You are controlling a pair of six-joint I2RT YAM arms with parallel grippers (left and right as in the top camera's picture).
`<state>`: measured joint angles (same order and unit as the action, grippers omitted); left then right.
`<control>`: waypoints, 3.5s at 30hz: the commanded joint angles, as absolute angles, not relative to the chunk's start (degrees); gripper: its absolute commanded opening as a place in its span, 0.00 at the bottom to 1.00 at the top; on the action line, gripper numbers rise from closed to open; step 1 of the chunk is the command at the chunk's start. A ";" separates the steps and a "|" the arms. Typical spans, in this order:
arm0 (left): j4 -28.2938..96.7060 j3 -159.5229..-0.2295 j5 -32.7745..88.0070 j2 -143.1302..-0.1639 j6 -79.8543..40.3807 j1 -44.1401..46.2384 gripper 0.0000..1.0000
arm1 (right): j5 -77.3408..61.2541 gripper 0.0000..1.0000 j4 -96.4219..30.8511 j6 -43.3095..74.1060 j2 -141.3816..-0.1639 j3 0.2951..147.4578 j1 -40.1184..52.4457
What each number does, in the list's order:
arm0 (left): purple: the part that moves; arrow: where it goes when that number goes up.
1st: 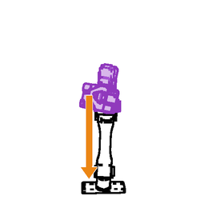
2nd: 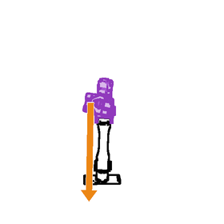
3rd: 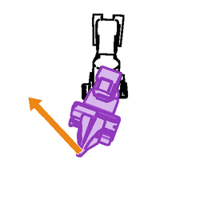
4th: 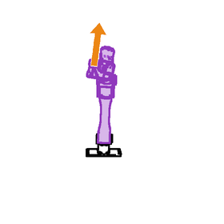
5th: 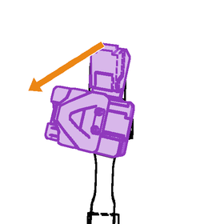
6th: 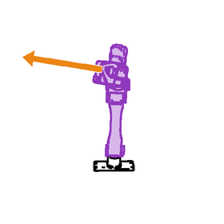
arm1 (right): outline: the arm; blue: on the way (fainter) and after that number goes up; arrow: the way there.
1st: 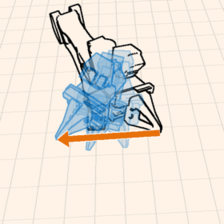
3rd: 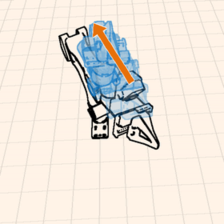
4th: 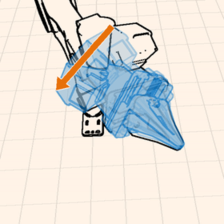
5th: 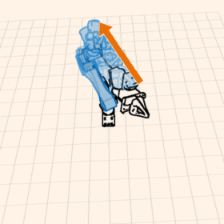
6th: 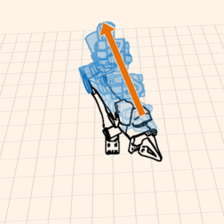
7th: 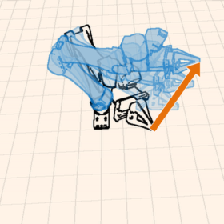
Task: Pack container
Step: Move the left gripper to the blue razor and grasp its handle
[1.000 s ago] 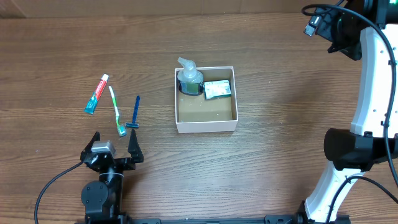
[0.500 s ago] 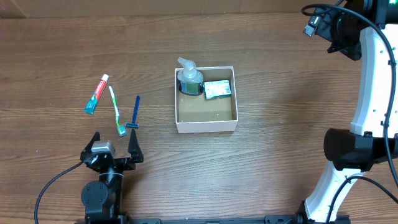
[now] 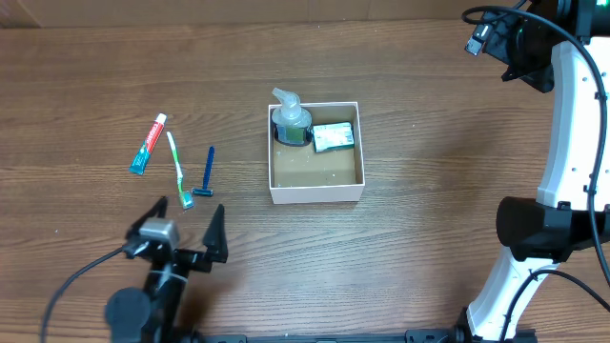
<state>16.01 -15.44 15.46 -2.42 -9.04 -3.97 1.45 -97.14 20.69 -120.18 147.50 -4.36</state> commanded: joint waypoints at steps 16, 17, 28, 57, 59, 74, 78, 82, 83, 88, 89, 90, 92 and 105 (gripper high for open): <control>75.48 -83.33 14.52 -69.04 -3.57 -3.81 1.00 | 1.21 1.00 -96.99 20.14 -119.59 147.22 -4.16; 76.03 -83.40 14.55 -71.35 -3.60 -3.81 1.00 | 1.21 1.00 -96.99 20.14 -119.59 147.22 -4.16; 77.97 -83.31 18.28 -94.56 1.30 -3.81 1.00 | 1.21 1.00 -96.99 20.14 -119.59 147.22 -4.16; 57.82 -83.31 -0.21 -109.51 -1.67 3.05 0.86 | 1.21 1.00 -97.01 20.14 -119.59 147.22 -4.16; 57.76 -83.31 -0.16 -110.93 -2.09 3.20 0.81 | 1.21 1.00 -96.99 20.14 -119.59 147.22 -4.16; 55.66 -83.31 -0.60 -116.86 -0.32 3.18 0.68 | 1.21 1.00 -97.01 20.14 -119.59 147.22 -4.16; 54.92 -83.31 -0.64 -118.24 1.37 3.03 0.68 | 1.21 1.00 -97.01 20.14 -119.59 147.22 -4.16; 54.26 -83.31 -1.08 -119.79 2.35 2.96 0.68 | 1.21 1.00 -96.99 20.14 -119.59 147.22 -4.16; 54.11 -83.31 -1.08 -120.18 2.44 2.96 0.68 | 1.21 1.00 -97.01 20.14 -119.59 147.22 -4.16; 53.17 -83.31 -1.08 -121.38 2.87 2.92 0.69 | 1.21 1.00 -97.01 20.14 -119.59 147.22 -4.16; 52.99 -83.31 -1.13 -121.47 2.94 2.90 0.69 | 1.21 1.00 -96.99 20.14 -119.59 147.22 -4.16; 52.77 -83.31 -1.10 -121.58 3.44 2.90 0.69 | 1.21 1.00 -96.99 20.14 -119.59 147.22 -4.16; 52.31 -83.29 -1.19 -121.62 4.34 2.81 0.68 | 1.21 1.00 -96.99 20.16 -119.59 147.22 -4.16; 51.31 -82.08 -1.43 -121.62 4.78 0.71 0.31 | 1.21 1.00 -97.01 20.14 -119.59 147.22 -4.16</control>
